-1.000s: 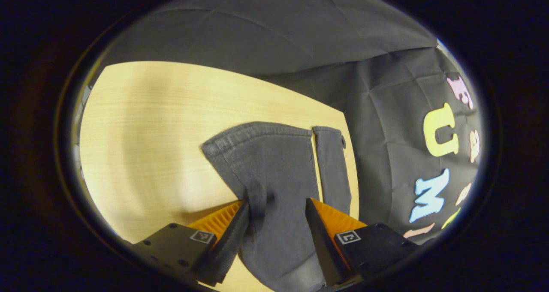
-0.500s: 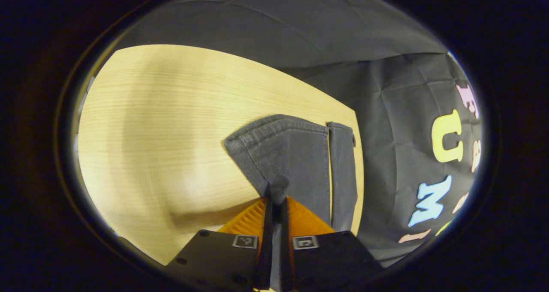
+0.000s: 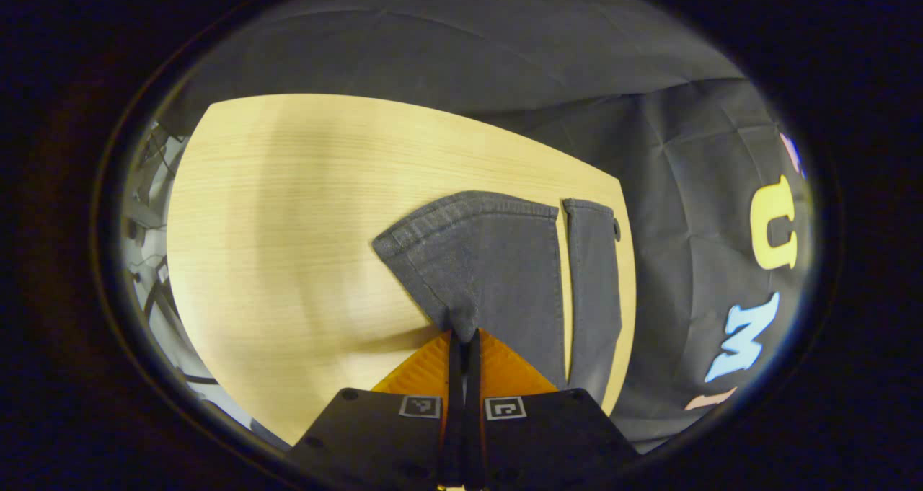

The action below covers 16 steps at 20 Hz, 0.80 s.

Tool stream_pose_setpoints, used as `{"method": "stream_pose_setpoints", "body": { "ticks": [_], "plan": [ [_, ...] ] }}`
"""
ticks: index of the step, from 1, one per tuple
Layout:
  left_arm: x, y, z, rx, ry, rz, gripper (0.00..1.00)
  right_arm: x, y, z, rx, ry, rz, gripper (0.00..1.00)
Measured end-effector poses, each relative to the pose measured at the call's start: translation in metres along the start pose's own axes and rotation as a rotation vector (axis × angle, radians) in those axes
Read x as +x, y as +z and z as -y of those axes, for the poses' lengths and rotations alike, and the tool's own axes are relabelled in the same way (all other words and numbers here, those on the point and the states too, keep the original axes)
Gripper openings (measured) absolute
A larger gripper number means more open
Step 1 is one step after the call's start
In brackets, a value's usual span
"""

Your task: Grasp the waist and the cuffs of the jeans and fold them to make the two legs overlap; first hold the waist and fold one-third of the jeans toward the cuffs, then hold the cuffs and fold the remaining one-third in the same direction to finish folding.

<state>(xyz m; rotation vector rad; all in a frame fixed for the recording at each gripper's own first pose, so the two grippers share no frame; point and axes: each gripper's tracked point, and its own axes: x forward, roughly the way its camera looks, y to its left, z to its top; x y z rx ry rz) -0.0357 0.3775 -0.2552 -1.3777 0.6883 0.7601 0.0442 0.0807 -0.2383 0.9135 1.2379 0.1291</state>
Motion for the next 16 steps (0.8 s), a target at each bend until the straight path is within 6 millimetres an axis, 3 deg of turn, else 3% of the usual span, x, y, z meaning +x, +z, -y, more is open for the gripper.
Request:
{"method": "stream_pose_setpoints", "body": {
  "ticks": [5, 10, 13, 16],
  "plan": [
    [-0.028, 0.001, 0.027, -0.092, -0.065, -0.040, 0.08, -0.035, 0.014, -0.033, 0.024, 0.134, -0.067, 0.07],
    [-0.051, -0.004, 0.055, -0.149, -0.078, -0.097, 0.09, -0.056, 0.033, -0.077, 0.045, 0.218, -0.172, 0.04],
    [-0.063, 0.002, 0.085, -0.236, -0.088, -0.115, 0.09, -0.068, 0.060, -0.111, 0.062, 0.282, -0.234, 0.04],
    [-0.066, 0.009, 0.133, -0.279, -0.117, -0.104, 0.09, -0.068, 0.087, -0.148, 0.072, 0.319, -0.314, 0.04]
  ]
}}
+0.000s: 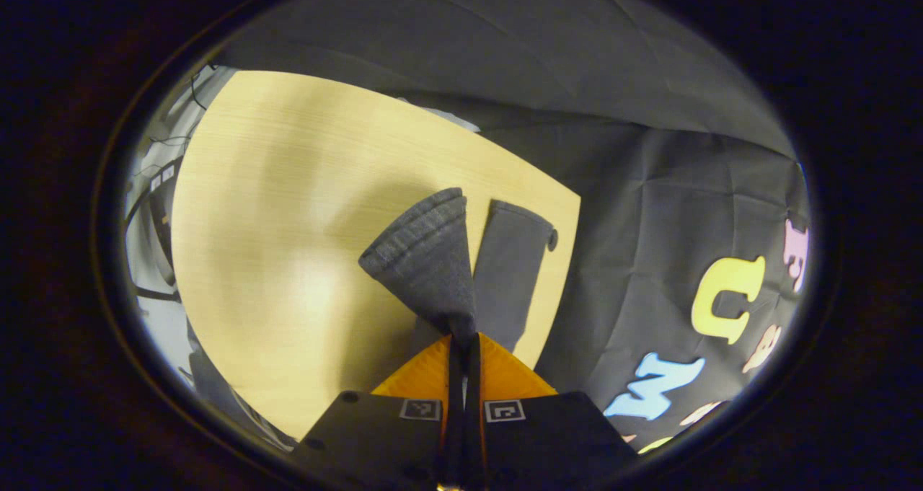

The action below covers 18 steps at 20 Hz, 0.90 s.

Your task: Grasp the waist and the cuffs of the jeans and fold them to make the two legs overlap; first hold the waist and fold one-third of the jeans toward the cuffs, then hold the cuffs and fold the remaining one-third in the same direction to finish folding.

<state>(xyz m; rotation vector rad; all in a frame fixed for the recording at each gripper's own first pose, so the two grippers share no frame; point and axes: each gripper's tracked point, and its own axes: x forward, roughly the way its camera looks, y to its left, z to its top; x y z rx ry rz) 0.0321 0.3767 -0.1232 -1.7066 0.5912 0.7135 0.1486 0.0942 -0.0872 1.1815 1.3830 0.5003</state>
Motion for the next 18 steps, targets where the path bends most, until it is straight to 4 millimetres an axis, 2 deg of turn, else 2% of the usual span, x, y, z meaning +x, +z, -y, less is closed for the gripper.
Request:
{"method": "stream_pose_setpoints", "body": {
  "ticks": [1, 2, 4, 7, 9, 13, 16, 18],
  "plan": [
    [0.008, -0.002, 0.009, 0.010, 0.015, 0.008, 0.08, 0.004, 0.010, -0.008, 0.005, -0.008, -0.016, 0.07],
    [0.018, -0.004, 0.016, 0.013, 0.040, 0.014, 0.08, 0.009, 0.020, -0.015, 0.018, -0.025, -0.029, 0.03],
    [0.044, -0.008, 0.037, -0.001, 0.073, 0.009, 0.09, 0.020, 0.040, -0.034, 0.056, -0.025, -0.051, 0.03],
    [0.090, -0.018, 0.072, -0.010, 0.078, -0.008, 0.08, 0.040, 0.081, -0.056, 0.169, -0.007, -0.045, 0.04],
    [0.123, -0.017, 0.085, 0.026, 0.092, -0.005, 0.08, 0.052, 0.104, -0.054, 0.216, -0.009, -0.015, 0.04],
    [0.183, -0.017, 0.098, 0.099, 0.109, -0.026, 0.08, 0.083, 0.148, -0.033, 0.257, -0.005, 0.043, 0.03],
    [0.217, -0.018, 0.100, 0.184, 0.117, -0.048, 0.08, 0.106, 0.164, -0.011, 0.234, -0.027, 0.089, 0.03],
    [0.232, -0.020, 0.104, 0.244, 0.120, -0.059, 0.09, 0.117, 0.169, -0.005, 0.221, -0.035, 0.118, 0.04]
  ]
}}
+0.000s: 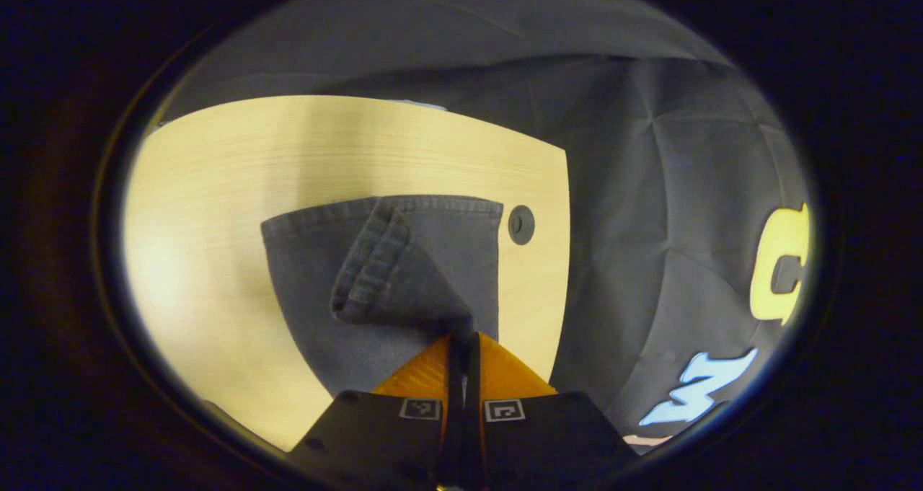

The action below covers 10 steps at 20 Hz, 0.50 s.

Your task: Grasp the waist and the cuffs of the jeans and fold them to make the two legs overlap; first hold the waist and fold one-third of the jeans toward the cuffs, then hold the cuffs and fold the remaining one-third in the same direction to finish folding.

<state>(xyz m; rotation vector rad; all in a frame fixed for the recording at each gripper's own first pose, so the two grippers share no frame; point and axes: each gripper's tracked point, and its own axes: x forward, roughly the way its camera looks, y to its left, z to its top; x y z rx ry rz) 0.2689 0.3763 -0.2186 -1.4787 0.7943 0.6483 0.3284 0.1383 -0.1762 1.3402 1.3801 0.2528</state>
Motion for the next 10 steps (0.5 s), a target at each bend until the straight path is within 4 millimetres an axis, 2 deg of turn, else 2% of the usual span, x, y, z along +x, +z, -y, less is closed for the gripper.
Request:
{"method": "stream_pose_setpoints", "body": {
  "ticks": [3, 4, 5, 6, 7, 8, 9, 10],
  "plan": [
    [0.017, -0.005, 0.009, 0.115, 0.009, 0.009, 0.08, 0.016, 0.007, 0.009, -0.035, -0.005, 0.048, 0.04],
    [0.022, -0.010, 0.007, 0.156, 0.032, 0.013, 0.08, 0.019, 0.007, 0.009, -0.046, 0.001, 0.063, 0.05],
    [0.026, -0.013, 0.003, 0.195, 0.052, 0.017, 0.08, 0.022, 0.007, 0.008, -0.059, 0.012, 0.079, 0.10],
    [0.030, -0.015, 0.004, 0.226, 0.049, 0.020, 0.10, 0.019, 0.010, 0.007, -0.073, 0.023, 0.102, 0.10],
    [0.026, -0.018, 0.004, 0.247, 0.048, 0.022, 0.11, 0.017, 0.015, 0.004, -0.089, 0.030, 0.137, 0.14],
    [0.026, -0.023, 0.010, 0.264, 0.037, 0.026, 0.25, 0.015, 0.020, 0.001, -0.109, 0.036, 0.173, 0.23],
    [0.023, -0.022, 0.010, 0.283, 0.035, 0.036, 0.23, 0.012, 0.023, 0.001, -0.127, 0.034, 0.203, 0.27],
    [0.023, -0.022, 0.008, 0.296, 0.032, 0.045, 0.37, 0.006, 0.025, 0.002, -0.149, 0.019, 0.228, 0.34]
  ]
}}
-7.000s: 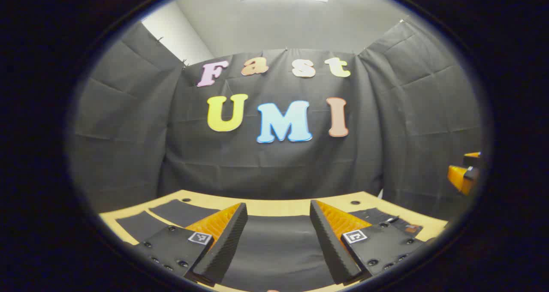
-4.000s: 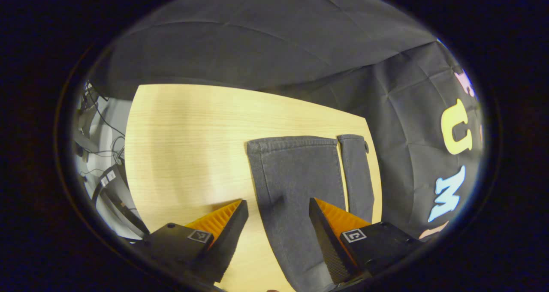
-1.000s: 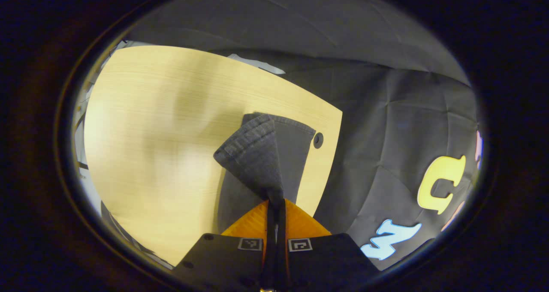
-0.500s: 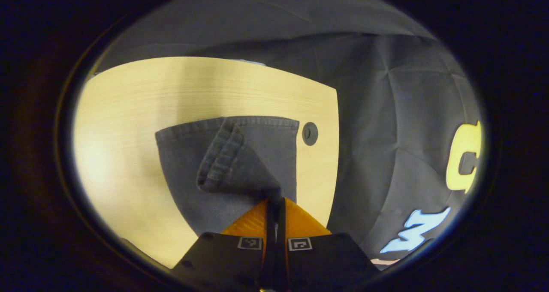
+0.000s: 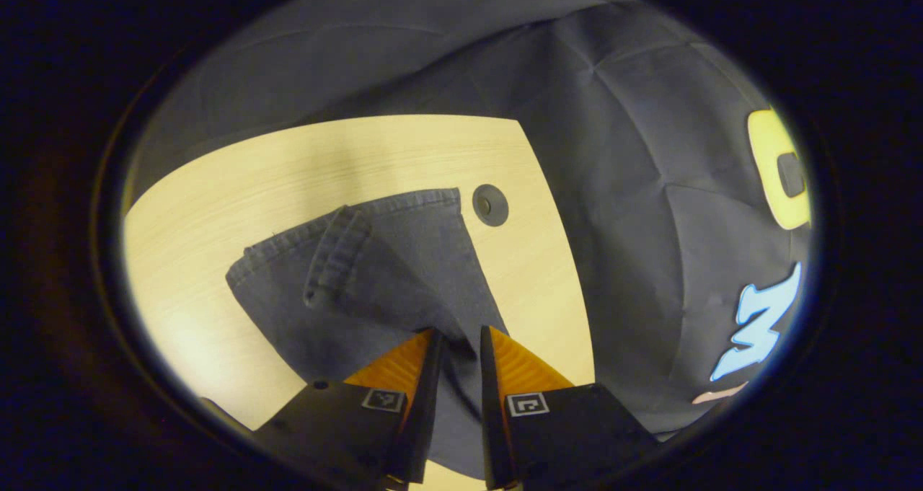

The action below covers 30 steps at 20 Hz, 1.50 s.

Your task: Grasp the waist and the cuffs of the jeans and fold them to make the two legs overlap; first hold the waist and fold one-third of the jeans toward the cuffs, then hold the cuffs and fold the remaining one-third in the same direction to finish folding.

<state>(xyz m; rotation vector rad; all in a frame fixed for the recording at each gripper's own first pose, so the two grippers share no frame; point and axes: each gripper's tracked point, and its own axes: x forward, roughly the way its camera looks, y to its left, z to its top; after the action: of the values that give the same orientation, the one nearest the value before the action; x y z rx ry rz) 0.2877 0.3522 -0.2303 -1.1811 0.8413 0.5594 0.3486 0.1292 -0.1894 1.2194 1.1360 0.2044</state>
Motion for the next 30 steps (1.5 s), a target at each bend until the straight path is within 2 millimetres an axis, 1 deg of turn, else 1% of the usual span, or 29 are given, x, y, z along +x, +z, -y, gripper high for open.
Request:
{"method": "stream_pose_setpoints", "body": {
  "ticks": [1, 2, 3, 4, 5, 6, 7, 8, 9, 10, 11, 12, 13, 15, 18, 19, 20, 22, 23, 24, 25, 27, 28, 29, 30],
  "plan": [
    [-0.005, 0.000, 0.003, 0.012, -0.014, 0.008, 0.36, -0.004, 0.001, 0.003, -0.029, -0.018, 0.016, 0.35],
    [-0.009, 0.000, 0.005, 0.028, -0.024, 0.029, 0.48, -0.010, 0.001, 0.006, -0.057, -0.033, 0.039, 0.34],
    [-0.015, -0.001, 0.009, 0.052, -0.035, 0.044, 0.54, -0.017, 0.002, 0.009, -0.085, -0.045, 0.063, 0.55],
    [-0.018, -0.001, 0.009, 0.083, -0.033, 0.066, 0.74, -0.025, 0.001, 0.012, -0.112, -0.060, 0.091, 0.64],
    [-0.026, -0.002, 0.010, 0.118, -0.035, 0.081, 0.94, -0.032, 0.001, 0.020, -0.136, -0.079, 0.119, 0.60],
    [-0.032, -0.004, 0.010, 0.151, -0.037, 0.098, 0.88, -0.037, 0.001, 0.028, -0.159, -0.099, 0.153, 0.70],
    [-0.037, -0.005, 0.013, 0.188, -0.042, 0.114, 0.88, -0.043, 0.003, 0.036, -0.184, -0.125, 0.191, 0.74],
    [-0.042, -0.006, 0.013, 0.230, -0.032, 0.134, 0.92, -0.046, 0.004, 0.048, -0.208, -0.164, 0.236, 0.85],
    [-0.047, -0.010, 0.010, 0.286, -0.026, 0.145, 0.89, -0.053, 0.008, 0.060, -0.229, -0.203, 0.284, 0.88],
    [-0.053, -0.013, 0.007, 0.351, -0.006, 0.168, 0.93, -0.061, 0.008, 0.074, -0.244, -0.243, 0.336, 0.92],
    [-0.059, -0.016, 0.008, 0.411, -0.003, 0.187, 0.96, -0.067, 0.009, 0.085, -0.253, -0.279, 0.384, 0.93],
    [-0.066, -0.017, 0.010, 0.459, 0.000, 0.216, 0.96, -0.071, 0.005, 0.092, -0.254, -0.305, 0.418, 0.94],
    [-0.070, -0.024, 0.017, 0.493, -0.018, 0.239, 1.00, -0.073, 0.005, 0.100, -0.246, -0.325, 0.448, 0.93],
    [-0.085, -0.028, 0.030, 0.549, -0.047, 0.297, 0.98, -0.069, 0.001, 0.109, -0.218, -0.334, 0.468, 0.93],
    [-0.104, -0.031, 0.043, 0.629, -0.077, 0.374, 0.98, -0.054, -0.002, 0.117, -0.186, -0.339, 0.467, 0.94],
    [-0.109, -0.034, 0.048, 0.638, -0.093, 0.386, 1.00, -0.049, 0.001, 0.119, -0.181, -0.348, 0.471, 0.94],
    [-0.115, -0.035, 0.052, 0.639, -0.109, 0.402, 0.98, -0.044, 0.002, 0.121, -0.170, -0.354, 0.476, 0.94],
    [-0.126, -0.031, 0.063, 0.647, -0.158, 0.474, 0.98, -0.038, 0.005, 0.127, -0.160, -0.376, 0.491, 0.94],
    [-0.134, -0.030, 0.070, 0.660, -0.182, 0.520, 0.98, -0.034, 0.005, 0.128, -0.162, -0.380, 0.494, 0.94],
    [-0.141, -0.034, 0.079, 0.679, -0.203, 0.549, 0.97, -0.034, 0.008, 0.123, -0.167, -0.378, 0.518, 0.94],
    [-0.143, -0.033, 0.076, 0.702, -0.203, 0.563, 0.97, -0.032, 0.008, 0.124, -0.170, -0.381, 0.527, 0.94],
    [-0.143, -0.039, 0.070, 0.737, -0.195, 0.563, 0.97, -0.032, 0.010, 0.128, -0.198, -0.409, 0.550, 0.92],
    [-0.144, -0.045, 0.073, 0.734, -0.203, 0.559, 0.98, -0.033, 0.009, 0.134, -0.218, -0.439, 0.559, 0.86],
    [-0.145, -0.051, 0.072, 0.725, -0.215, 0.551, 0.98, -0.036, 0.010, 0.135, -0.240, -0.449, 0.570, 0.82],
    [-0.145, -0.056, 0.070, 0.716, -0.219, 0.548, 0.98, -0.029, 0.009, 0.136, -0.278, -0.463, 0.576, 0.70]
  ]
}}
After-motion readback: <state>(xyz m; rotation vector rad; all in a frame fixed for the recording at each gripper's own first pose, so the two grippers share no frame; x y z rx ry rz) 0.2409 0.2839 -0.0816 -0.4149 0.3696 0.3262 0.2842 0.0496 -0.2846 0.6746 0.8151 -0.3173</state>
